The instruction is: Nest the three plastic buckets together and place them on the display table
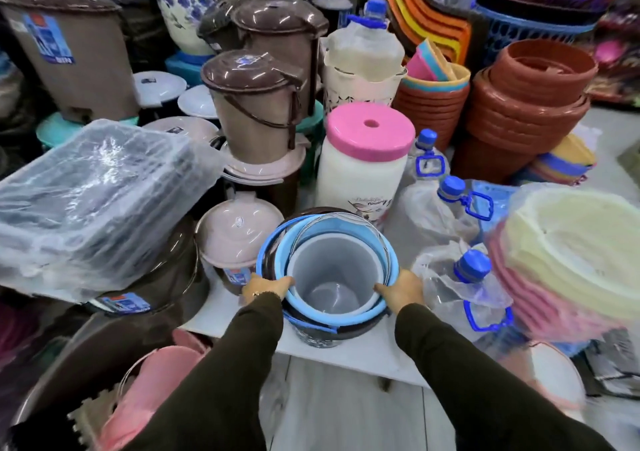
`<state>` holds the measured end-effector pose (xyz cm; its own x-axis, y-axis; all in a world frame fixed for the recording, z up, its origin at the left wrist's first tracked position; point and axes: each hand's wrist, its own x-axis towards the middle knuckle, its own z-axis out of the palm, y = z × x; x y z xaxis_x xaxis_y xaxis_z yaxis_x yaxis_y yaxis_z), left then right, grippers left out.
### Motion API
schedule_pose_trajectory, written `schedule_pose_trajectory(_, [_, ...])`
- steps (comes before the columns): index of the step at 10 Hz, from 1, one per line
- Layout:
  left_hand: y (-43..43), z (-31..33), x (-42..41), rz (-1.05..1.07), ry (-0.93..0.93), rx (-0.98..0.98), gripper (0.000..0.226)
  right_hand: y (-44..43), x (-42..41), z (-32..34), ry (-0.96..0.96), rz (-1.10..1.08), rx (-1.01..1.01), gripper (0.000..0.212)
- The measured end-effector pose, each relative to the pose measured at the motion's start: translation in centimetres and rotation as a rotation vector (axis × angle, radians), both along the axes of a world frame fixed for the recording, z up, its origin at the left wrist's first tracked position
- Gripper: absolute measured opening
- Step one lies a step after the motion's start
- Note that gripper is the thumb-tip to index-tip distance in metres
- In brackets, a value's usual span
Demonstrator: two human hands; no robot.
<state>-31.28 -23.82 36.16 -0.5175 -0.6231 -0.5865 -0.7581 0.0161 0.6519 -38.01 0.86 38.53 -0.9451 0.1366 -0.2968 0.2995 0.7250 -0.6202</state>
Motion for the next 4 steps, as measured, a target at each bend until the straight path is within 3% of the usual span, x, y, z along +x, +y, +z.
schedule_pose_trajectory(2, [-0.3,-0.2,-1.3,-0.102,-0.078,-0.081,0.100,-0.3,-0.7,-0.5,-0.098,0.045,0.070,0.050])
schedule_pose_trajectory(3, [0.2,1.3,-1.3,-0.163,-0.078,-0.223,0.102,0.0,-0.9,0.6,-0.059,0.117,0.146,0.052])
schedule_pose_trajectory(4, [1.2,5.3,-1.5,-0.332,0.018,-0.449,0.096,0.1,-0.8,4.5,0.101,0.240,0.321,0.068])
